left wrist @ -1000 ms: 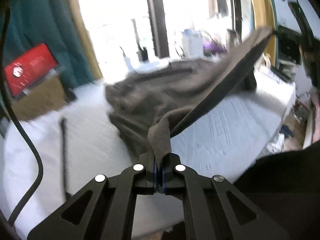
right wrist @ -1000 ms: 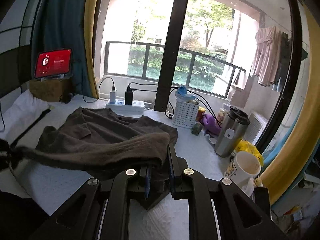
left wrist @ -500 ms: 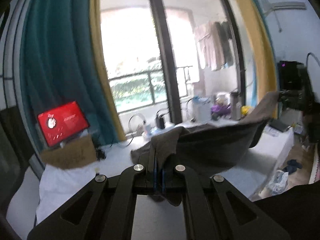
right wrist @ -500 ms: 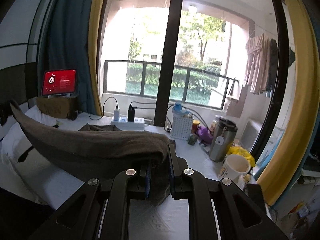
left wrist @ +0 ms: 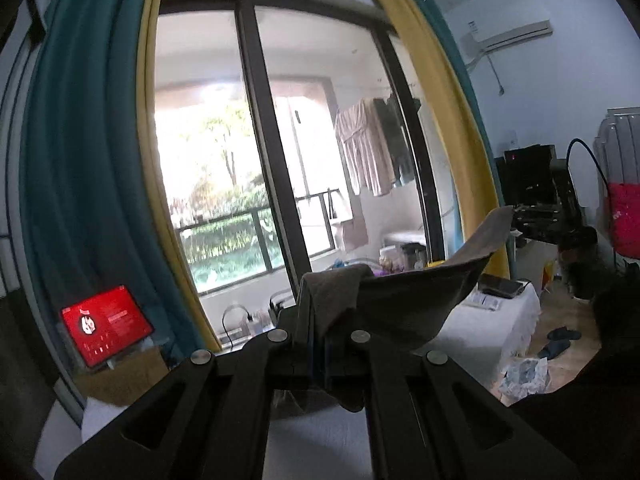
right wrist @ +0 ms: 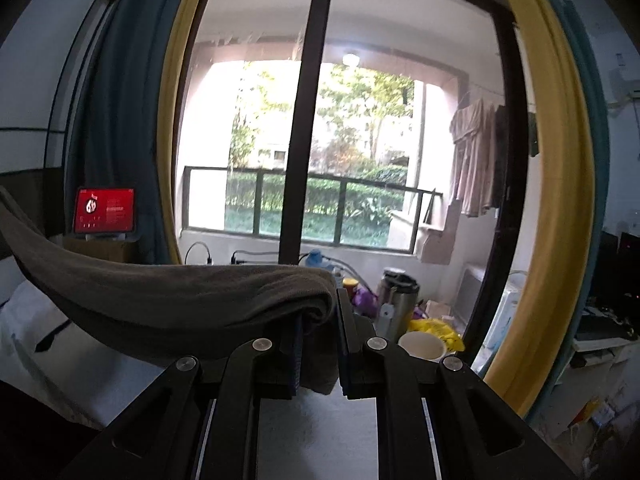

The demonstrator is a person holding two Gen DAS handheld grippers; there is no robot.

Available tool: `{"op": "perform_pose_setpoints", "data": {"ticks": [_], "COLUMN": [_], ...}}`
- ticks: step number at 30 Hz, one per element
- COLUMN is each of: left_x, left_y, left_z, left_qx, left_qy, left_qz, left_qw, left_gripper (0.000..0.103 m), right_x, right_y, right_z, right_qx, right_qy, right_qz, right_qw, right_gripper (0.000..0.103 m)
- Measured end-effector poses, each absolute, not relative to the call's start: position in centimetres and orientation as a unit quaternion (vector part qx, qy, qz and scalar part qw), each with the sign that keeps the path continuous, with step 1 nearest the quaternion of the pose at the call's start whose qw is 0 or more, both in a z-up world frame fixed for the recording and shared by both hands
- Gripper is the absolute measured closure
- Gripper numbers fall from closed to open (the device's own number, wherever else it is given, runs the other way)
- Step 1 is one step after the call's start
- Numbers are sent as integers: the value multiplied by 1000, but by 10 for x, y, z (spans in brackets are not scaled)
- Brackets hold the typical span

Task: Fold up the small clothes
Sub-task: 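Lift the shirt high with both grippers and shake it out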

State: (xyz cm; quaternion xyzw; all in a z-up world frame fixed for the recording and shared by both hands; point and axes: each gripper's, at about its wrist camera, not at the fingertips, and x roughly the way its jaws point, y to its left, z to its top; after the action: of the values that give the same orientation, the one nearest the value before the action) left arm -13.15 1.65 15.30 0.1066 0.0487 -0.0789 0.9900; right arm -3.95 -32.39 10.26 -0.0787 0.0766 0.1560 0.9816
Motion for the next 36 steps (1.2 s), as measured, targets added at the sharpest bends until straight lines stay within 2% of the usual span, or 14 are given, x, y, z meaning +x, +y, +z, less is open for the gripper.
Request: {"op": "perform_pose_setpoints", "data": {"ticks": [16, 36], "left_x": [-145, -58], "left_y": [21, 36], "left_z": [161, 124], "left_qx": [110, 60], "left_qy": [24, 131], "left_qz": [-104, -62], "left_qw": [988, 988], "left_gripper": [101, 101], "right_x": [-75, 20], "right_y": [-335, -294], "right_z": [124, 110], "right_qx": [-70, -80], "right_qy": [17, 94], "right_qz": [143, 187], "right_qw": [987, 975], "right_gripper": [89, 89]}}
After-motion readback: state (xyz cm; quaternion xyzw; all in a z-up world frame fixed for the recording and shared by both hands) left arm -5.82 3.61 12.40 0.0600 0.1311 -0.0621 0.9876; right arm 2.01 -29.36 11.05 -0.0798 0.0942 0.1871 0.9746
